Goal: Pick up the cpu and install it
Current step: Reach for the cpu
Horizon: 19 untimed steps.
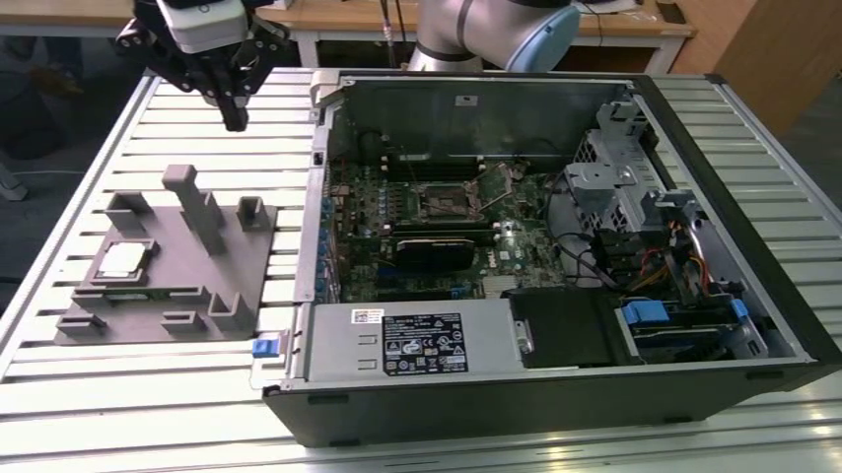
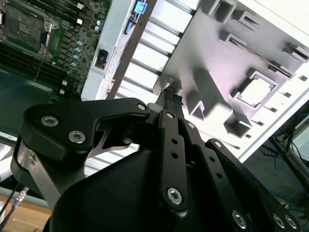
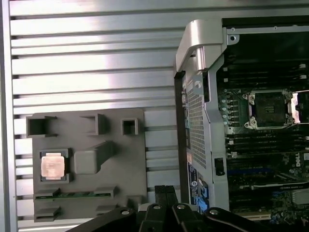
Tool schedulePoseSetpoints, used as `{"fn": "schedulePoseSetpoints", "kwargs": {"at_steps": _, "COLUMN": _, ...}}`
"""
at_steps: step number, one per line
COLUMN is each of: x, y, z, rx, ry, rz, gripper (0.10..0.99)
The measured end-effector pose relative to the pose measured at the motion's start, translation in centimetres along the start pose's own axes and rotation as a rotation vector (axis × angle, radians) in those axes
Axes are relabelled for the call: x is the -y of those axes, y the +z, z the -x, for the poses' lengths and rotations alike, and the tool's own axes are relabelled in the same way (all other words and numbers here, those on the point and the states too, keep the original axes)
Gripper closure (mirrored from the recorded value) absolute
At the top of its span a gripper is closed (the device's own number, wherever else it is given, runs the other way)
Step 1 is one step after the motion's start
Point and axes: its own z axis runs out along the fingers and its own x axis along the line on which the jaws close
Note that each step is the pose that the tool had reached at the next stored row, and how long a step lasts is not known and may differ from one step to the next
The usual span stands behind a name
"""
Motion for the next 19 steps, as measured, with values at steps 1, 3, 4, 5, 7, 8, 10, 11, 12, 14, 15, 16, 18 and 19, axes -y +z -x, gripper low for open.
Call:
{"fn": "schedulePoseSetpoints", "kwargs": {"at_steps": 1, "x": 0.01, "y": 0.0, "z": -0.08, "rx": 0.0, "ry": 0.0, "rz": 0.0, "gripper": 0.98}}
{"fn": "schedulePoseSetpoints", "kwargs": {"at_steps": 3, "x": 0.02, "y": -0.01, "z": -0.23, "rx": -0.0001, "ry": 0.0, "rz": 0.0, "gripper": 0.98}}
{"fn": "schedulePoseSetpoints", "kwargs": {"at_steps": 4, "x": 0.02, "y": -0.01, "z": -0.3, "rx": 0.0, "ry": 0.0, "rz": 0.0, "gripper": 0.98}}
{"fn": "schedulePoseSetpoints", "kwargs": {"at_steps": 5, "x": 0.03, "y": -0.01, "z": -0.38, "rx": 0.0, "ry": 0.0, "rz": 0.0, "gripper": 0.98}}
{"fn": "schedulePoseSetpoints", "kwargs": {"at_steps": 7, "x": 0.04, "y": -0.01, "z": -0.54, "rx": 0.0, "ry": 0.0, "rz": 0.0, "gripper": 0.98}}
{"fn": "schedulePoseSetpoints", "kwargs": {"at_steps": 8, "x": 0.05, "y": -0.01, "z": -0.62, "rx": 0.0, "ry": 0.0, "rz": 0.0, "gripper": 0.98}}
{"fn": "schedulePoseSetpoints", "kwargs": {"at_steps": 10, "x": 0.06, "y": -0.01, "z": -0.79, "rx": -0.0001, "ry": 0.0, "rz": 0.0, "gripper": 0.98}}
{"fn": "schedulePoseSetpoints", "kwargs": {"at_steps": 11, "x": 0.07, "y": -0.01, "z": -0.88, "rx": 0.0, "ry": 0.0, "rz": 0.0, "gripper": 0.98}}
{"fn": "schedulePoseSetpoints", "kwargs": {"at_steps": 12, "x": 0.07, "y": -0.01, "z": -0.97, "rx": 0.0, "ry": 0.0, "rz": 0.0, "gripper": 0.98}}
{"fn": "schedulePoseSetpoints", "kwargs": {"at_steps": 14, "x": 0.09, "y": -0.01, "z": -1.14, "rx": 0.0, "ry": 0.0, "rz": 0.0, "gripper": 0.98}}
{"fn": "schedulePoseSetpoints", "kwargs": {"at_steps": 15, "x": 0.09, "y": -0.01, "z": -1.24, "rx": -0.0001, "ry": 0.0, "rz": 0.0, "gripper": 0.98}}
{"fn": "schedulePoseSetpoints", "kwargs": {"at_steps": 16, "x": 0.1, "y": -0.01, "z": -1.34, "rx": 0.0, "ry": 0.0, "rz": 0.0, "gripper": 0.98}}
{"fn": "schedulePoseSetpoints", "kwargs": {"at_steps": 18, "x": 0.12, "y": -0.01, "z": -1.54, "rx": 0.0, "ry": 0.0, "rz": 0.0, "gripper": 0.98}}
{"fn": "schedulePoseSetpoints", "kwargs": {"at_steps": 19, "x": 0.12, "y": 0.0, "z": -1.63, "rx": 0.0, "ry": 0.0, "rz": 0.0, "gripper": 0.98}}
